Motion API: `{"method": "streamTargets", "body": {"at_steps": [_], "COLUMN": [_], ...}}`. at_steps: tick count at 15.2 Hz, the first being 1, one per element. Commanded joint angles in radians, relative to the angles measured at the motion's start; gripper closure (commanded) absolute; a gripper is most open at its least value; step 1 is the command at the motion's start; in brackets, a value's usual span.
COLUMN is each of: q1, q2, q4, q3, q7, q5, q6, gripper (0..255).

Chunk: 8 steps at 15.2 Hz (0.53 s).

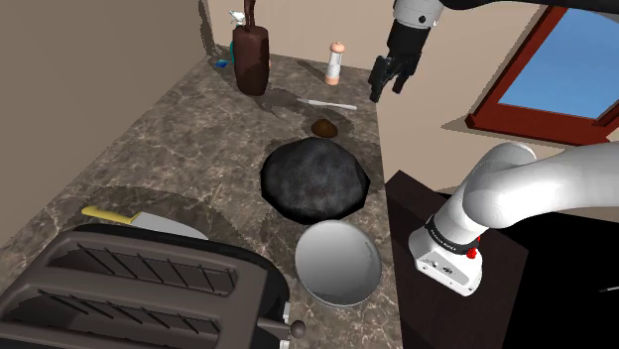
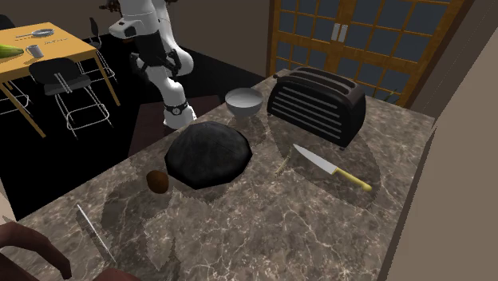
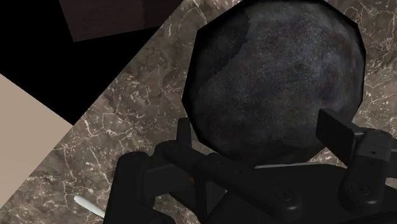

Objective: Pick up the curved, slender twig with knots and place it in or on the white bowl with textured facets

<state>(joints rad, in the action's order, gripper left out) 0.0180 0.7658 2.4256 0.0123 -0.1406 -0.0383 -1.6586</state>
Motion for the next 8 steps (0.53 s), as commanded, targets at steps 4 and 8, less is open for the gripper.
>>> {"method": "streamTargets", "body": {"at_steps": [4, 8], "q1": [0.018, 0.041], "q2": [-0.025, -0.083], "q4": [0.029, 0.047], "q3": [0.066, 0.154], "q7": [-0.086, -0.199], "q5": [-0.043, -0.094], "q6": [-0.060, -0.145], "gripper": [0, 0]}}
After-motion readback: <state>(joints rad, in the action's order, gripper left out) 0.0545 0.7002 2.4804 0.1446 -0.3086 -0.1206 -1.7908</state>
